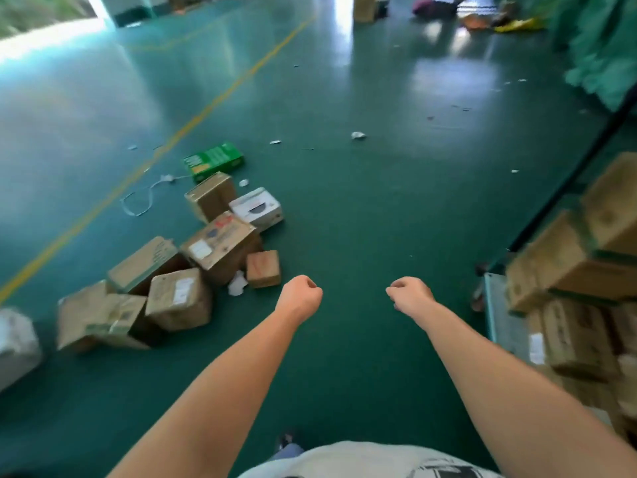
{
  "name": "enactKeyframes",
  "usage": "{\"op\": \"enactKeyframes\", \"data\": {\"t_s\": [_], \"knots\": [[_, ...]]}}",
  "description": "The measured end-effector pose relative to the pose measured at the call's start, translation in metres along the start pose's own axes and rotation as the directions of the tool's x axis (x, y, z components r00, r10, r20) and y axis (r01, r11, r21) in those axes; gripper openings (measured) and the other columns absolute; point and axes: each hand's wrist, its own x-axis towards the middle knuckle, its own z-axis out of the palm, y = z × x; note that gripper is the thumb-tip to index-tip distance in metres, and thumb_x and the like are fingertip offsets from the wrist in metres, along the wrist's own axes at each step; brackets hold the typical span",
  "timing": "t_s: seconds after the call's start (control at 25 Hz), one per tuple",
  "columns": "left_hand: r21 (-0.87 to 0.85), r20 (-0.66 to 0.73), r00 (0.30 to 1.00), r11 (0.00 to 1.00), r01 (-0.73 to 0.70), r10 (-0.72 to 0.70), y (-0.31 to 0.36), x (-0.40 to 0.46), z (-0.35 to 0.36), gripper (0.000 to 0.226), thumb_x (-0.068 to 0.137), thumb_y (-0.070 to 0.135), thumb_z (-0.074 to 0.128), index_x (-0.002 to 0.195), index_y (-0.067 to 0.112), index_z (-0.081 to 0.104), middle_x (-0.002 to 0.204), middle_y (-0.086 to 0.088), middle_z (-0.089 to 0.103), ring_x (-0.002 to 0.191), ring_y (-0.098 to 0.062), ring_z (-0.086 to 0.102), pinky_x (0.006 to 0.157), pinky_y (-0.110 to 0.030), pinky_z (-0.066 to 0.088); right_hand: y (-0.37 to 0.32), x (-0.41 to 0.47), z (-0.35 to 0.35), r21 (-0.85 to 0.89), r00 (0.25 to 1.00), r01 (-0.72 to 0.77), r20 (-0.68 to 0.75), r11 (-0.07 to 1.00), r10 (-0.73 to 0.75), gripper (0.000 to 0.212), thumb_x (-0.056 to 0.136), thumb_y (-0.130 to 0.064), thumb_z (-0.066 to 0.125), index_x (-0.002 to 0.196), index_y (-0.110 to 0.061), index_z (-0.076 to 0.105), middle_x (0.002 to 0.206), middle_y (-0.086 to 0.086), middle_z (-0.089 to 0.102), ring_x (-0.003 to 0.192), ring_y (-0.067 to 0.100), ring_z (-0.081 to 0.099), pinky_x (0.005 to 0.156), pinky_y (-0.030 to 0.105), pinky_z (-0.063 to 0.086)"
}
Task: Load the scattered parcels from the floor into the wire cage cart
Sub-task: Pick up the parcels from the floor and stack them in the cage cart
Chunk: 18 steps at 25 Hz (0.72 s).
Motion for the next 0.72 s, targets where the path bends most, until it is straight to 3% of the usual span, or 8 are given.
{"op": "enactKeyframes", "data": {"t_s": [0.24,0.32,0.52,0.72], "knots": [[-0.187,-0.087,0.979,0.969,0.163,-0.182,-0.118,0.04,-0.105,0.011,0.082,0.012,0.049,0.076,0.012,0.058,0.078,-0.008,0.061,0.073,-0.029,0.06,0.067,-0.035,0.051,-0.111,-0.001,0.135,-0.073,0.986,0.087,0.148,0.994,-0.075,0.029,0.093,-0.022,0.054,0.121,-0.015,0.059,0.114,0.005,0.064,0.102,0.025,0.064,0.083,0.03,0.048],[-0.223,-0.114,0.963,0.951,0.214,-0.244,-0.141,0.046,-0.129,0.011,0.085,0.013,0.05,0.082,0.01,0.06,0.085,-0.011,0.064,0.077,-0.028,0.062,0.071,-0.036,0.054,-0.134,-0.002,0.163,-0.104,0.979,0.103,0.187,0.989,-0.082,0.031,0.092,-0.023,0.054,0.122,-0.016,0.059,0.115,0.004,0.064,0.102,0.024,0.064,0.087,0.03,0.048],[-0.278,-0.146,0.923,0.91,0.307,-0.356,-0.182,0.079,-0.173,0.011,0.089,0.015,0.05,0.093,0.013,0.06,0.094,-0.008,0.064,0.091,-0.027,0.064,0.081,-0.038,0.055,-0.194,0.019,0.219,-0.164,0.959,0.162,0.258,0.973,-0.116,0.031,0.094,-0.022,0.054,0.124,-0.015,0.058,0.117,0.006,0.063,0.105,0.024,0.062,0.091,0.034,0.049],[-0.258,-0.184,0.89,0.894,0.367,-0.418,-0.189,0.114,-0.222,0.013,0.091,0.017,0.05,0.098,0.015,0.061,0.097,-0.006,0.063,0.093,-0.025,0.063,0.084,-0.038,0.055,-0.257,0.052,0.267,-0.159,0.918,0.252,0.35,0.954,-0.185,0.032,0.093,-0.024,0.057,0.123,-0.013,0.059,0.119,0.009,0.063,0.108,0.027,0.061,0.093,0.037,0.049]]}}
